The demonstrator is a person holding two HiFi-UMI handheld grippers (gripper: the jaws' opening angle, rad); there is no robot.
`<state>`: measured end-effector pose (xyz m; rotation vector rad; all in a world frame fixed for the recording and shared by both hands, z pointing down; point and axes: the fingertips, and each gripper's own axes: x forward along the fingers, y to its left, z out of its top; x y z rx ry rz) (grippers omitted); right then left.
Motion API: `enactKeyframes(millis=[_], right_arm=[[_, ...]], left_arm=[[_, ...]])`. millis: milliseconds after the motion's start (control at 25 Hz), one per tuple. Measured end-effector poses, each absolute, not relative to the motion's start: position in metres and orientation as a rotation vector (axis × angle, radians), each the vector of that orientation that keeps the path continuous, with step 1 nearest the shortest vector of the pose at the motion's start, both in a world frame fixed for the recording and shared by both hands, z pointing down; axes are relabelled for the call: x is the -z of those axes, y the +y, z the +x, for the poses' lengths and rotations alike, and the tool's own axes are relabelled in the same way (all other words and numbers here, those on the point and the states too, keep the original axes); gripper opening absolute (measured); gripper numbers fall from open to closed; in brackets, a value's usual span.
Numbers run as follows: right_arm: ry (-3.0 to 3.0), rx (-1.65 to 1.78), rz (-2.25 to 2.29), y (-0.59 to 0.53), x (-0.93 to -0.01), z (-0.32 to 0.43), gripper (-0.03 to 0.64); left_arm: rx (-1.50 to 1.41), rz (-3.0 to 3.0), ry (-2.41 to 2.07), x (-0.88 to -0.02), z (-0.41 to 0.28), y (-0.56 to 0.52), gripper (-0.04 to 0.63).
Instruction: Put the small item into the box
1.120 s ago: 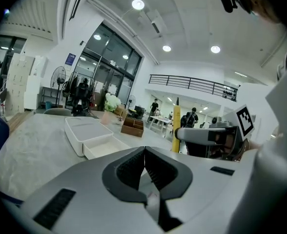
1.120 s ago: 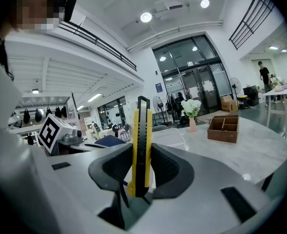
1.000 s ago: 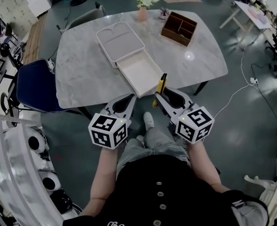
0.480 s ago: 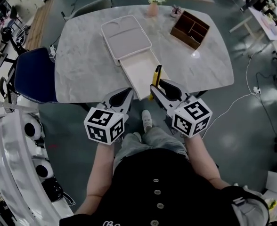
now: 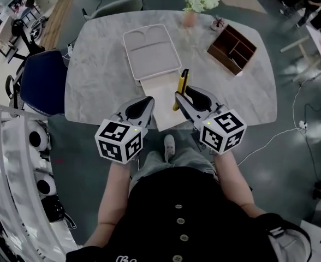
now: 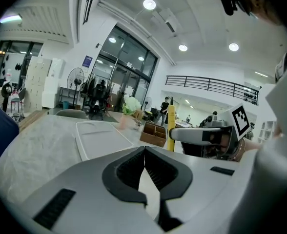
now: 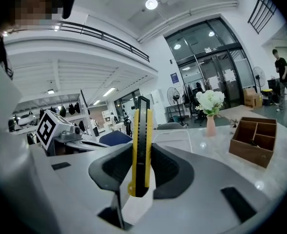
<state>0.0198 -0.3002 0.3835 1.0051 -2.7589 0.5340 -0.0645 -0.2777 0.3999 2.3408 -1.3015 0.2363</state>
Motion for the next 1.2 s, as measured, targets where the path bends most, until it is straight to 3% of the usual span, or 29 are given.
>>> enactKeyframes(millis=[1200], right_arm=[[-2.696,-0.574,0.893,-0.367,-0.411,0.001,0.120]], left_arm=[[-0.228,2.203,-1.408,-0.421,-0.100,-0.324,0.018]])
